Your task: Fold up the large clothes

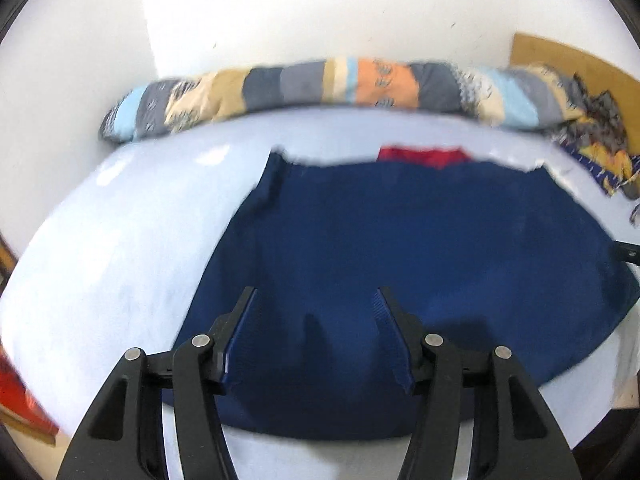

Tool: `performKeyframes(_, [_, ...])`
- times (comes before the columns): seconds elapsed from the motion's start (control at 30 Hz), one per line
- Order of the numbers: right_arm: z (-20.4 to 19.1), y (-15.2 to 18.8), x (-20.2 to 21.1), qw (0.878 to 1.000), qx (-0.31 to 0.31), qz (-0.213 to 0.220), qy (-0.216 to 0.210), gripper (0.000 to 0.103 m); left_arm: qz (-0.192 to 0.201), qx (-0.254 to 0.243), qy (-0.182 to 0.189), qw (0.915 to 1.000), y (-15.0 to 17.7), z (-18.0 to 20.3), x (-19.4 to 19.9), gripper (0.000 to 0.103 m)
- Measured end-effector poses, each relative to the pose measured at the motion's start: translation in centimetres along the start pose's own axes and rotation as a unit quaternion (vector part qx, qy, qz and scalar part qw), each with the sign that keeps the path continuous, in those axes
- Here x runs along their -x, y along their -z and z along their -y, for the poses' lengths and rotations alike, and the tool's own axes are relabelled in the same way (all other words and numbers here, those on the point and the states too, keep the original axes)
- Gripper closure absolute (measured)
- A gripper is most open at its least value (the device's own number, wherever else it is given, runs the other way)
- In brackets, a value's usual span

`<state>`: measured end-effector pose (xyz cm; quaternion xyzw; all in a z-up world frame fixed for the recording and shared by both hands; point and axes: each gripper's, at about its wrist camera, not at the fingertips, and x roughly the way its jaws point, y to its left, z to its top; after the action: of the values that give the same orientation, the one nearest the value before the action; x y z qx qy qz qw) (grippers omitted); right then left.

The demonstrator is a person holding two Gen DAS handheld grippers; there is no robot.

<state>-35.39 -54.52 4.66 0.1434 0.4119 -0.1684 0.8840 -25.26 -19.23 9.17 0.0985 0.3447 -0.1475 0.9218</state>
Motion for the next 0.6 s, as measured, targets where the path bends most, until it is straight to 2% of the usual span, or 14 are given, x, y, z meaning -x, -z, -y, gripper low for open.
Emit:
performKeyframes(0.03, [-0.6, -0.7, -0.1, 1.000, 0.005, 0.011, 0.003, 0.048, 0.006, -0.003, 0.007, 1.0000, -1.1, 0.3, -0.4, 0.045])
performKeyframes(0.07, [-1.3, -1.4, -0.5, 1.000, 0.010, 0.015, -0.001, 0.045, 0.009, -0.006, 0.008, 0.9999, -1.8, 0.5, -0.9, 0.045])
performKeyframes(0.17, [-4.3, -3.3, -2.3, 0.999, 0.036, 0.021, -0.018, 0.045, 0.011, -0.016, 0.005, 0.9998, -4.5, 1.6, -3.9, 0.044])
performKeyframes(0.27, [-7.4, -5.3, -5.0, 0.997, 0.071, 0.033, -0.026, 0.045, -0.013, -0.010, 0.006, 0.9999, -6.5, 1.8, -8.3, 0.044])
performKeyframes(0.33, [-8.6, -6.0, -6.7, 0.994, 0.088, 0.035, -0.048, 0.045, -0.020, -0.001, 0.004, 0.9998, -7.5, 1.6, -11.0, 0.044])
performKeyframes(0.43, [-11.0, -7.6, -9.7, 0.992, 0.104, 0.013, -0.076, 0.045, -0.040, 0.015, -0.002, 0.9991, -8.2, 1.1, -14.4, 0.044])
performKeyframes(0.53, [-11.0, -8.6, -12.5, 0.991, 0.086, -0.012, -0.101, 0.045, -0.051, 0.013, -0.016, 0.9985, -8.5, 0.5, -16.8, 0.044])
performKeyframes(0.6, [-10.5, -8.6, -14.5, 0.991, 0.087, -0.038, -0.089, 0.045, -0.059, 0.022, -0.024, 0.9977, -8.3, -0.3, -17.8, 0.044])
